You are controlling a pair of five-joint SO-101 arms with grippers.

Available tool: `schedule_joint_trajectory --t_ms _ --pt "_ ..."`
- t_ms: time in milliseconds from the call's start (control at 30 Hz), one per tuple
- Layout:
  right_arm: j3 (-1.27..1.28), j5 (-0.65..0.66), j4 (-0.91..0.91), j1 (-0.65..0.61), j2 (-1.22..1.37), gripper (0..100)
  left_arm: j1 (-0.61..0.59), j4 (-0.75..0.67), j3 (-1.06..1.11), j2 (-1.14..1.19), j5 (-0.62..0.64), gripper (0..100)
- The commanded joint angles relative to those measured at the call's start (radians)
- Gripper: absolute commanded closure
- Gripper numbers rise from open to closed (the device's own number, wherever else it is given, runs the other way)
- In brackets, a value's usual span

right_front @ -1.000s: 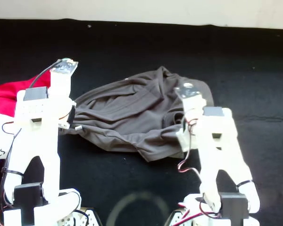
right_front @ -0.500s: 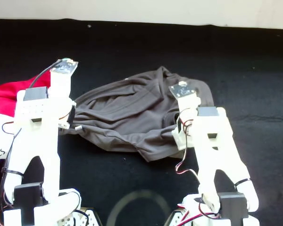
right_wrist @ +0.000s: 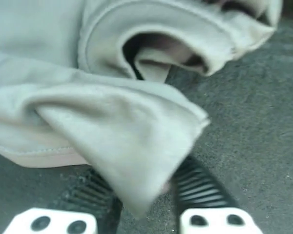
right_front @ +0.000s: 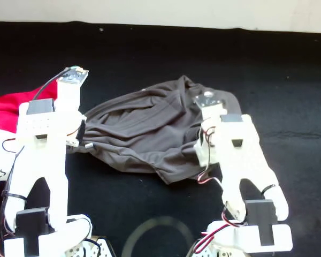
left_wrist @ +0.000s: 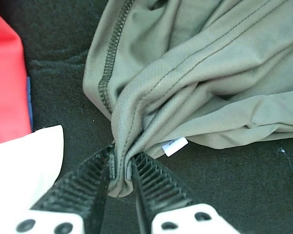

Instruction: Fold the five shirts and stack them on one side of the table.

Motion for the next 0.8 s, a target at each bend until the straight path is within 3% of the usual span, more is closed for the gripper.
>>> schedule_joint_trajectory --t_ms 0,233,367,533,767 --pt "-0.096 -0.026 0.077 -0.004 -0.001 99.1 0.012 -0.008 -0.004 -0.002 0.006 99" --pt "-0.249 -0.020 0.249 -0.002 -0.139 99.3 0.015 -0.006 -0.004 -0.005 0.006 99" --pt "-0.277 -0.018 0.262 0.027 -0.265 99.3 0.016 -0.006 -0.008 -0.010 0.006 99" --pt "-0.143 0.069 0.243 0.079 -0.252 99.3 0.036 0.020 -0.004 -0.010 0.006 99" --pt "0.099 0.078 0.096 0.165 -0.252 94.9 0.145 0.115 -0.002 -0.002 0.008 99"
